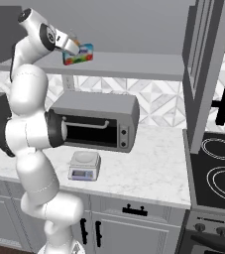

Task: Pick the boxed food and place it on the digital scale for weighing, and close the cabinet.

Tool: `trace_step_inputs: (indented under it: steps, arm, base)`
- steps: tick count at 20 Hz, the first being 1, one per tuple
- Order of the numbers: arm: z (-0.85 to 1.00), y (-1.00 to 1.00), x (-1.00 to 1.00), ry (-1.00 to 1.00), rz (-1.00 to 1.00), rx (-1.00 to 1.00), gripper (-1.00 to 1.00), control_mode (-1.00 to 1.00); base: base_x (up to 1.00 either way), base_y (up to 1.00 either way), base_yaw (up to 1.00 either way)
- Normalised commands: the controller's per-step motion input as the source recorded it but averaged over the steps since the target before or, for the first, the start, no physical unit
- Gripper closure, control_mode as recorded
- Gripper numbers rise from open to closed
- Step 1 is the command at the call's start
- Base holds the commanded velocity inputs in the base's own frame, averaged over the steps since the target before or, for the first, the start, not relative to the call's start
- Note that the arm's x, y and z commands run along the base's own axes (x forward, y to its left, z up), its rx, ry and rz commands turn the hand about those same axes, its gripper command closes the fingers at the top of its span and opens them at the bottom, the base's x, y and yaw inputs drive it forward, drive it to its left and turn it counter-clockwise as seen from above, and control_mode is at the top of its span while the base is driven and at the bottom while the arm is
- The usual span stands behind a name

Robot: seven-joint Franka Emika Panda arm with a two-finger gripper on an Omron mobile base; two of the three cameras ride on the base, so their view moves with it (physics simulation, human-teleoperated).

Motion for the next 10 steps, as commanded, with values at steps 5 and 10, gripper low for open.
trace_step_inputs:
  steps: [5, 10]
  arm:
    - [-0.27, -0.03, -0.01, -0.01, 0.0, 0.0, 1.0, -1.0]
    - [-0.07, 0.21, -0.85, -0.19, 0.0, 0.0, 1.0, -1.0]
  base:
    - [0.0, 0.0, 0.0]
    - [0.0, 0.0, 0.0]
